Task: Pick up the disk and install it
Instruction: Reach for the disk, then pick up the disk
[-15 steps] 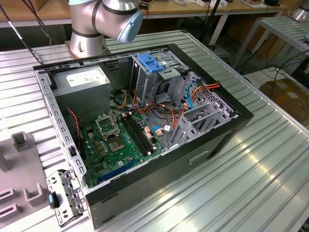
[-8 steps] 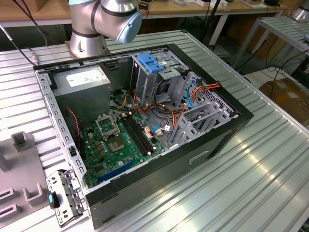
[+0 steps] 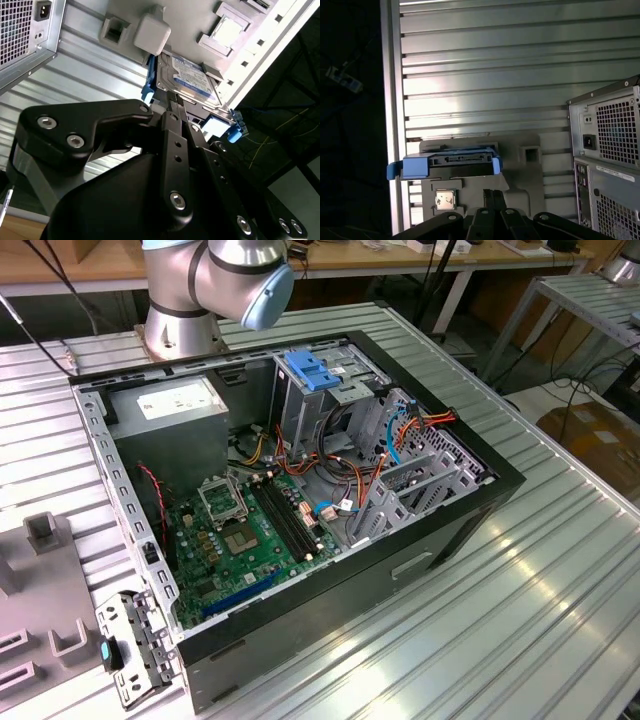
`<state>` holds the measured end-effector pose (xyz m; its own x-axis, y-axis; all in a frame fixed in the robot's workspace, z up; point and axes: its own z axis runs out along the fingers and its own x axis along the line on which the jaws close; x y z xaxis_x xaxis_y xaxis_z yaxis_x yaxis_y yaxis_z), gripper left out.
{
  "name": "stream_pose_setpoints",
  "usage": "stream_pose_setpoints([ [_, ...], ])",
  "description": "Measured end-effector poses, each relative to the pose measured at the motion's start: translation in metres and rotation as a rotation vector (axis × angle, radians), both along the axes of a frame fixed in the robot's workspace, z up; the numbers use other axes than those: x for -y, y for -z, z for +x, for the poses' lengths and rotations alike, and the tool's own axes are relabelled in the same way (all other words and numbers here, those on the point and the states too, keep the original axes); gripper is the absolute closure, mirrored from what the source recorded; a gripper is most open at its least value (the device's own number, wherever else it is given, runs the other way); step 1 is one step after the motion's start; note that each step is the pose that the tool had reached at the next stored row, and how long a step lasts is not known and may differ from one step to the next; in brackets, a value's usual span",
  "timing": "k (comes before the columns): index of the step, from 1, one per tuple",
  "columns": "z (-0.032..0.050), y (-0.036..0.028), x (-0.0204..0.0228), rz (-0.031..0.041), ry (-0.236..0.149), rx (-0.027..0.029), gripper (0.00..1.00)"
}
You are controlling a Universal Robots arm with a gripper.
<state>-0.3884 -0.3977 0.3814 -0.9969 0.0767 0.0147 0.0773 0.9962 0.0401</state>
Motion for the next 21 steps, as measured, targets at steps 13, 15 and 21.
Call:
stream_pose_setpoints([
  [13,-0.0598,0.0017,-0.0085,0.0000,0.000,0.0000,0.89],
  [15,-0.0633,0.0022,-0.0106,0.0000,0.000,-0.0002,0.89],
  [21,-0.0639,0.0022,-0.0106,0.0000,0.000,-0.0002,0.89],
])
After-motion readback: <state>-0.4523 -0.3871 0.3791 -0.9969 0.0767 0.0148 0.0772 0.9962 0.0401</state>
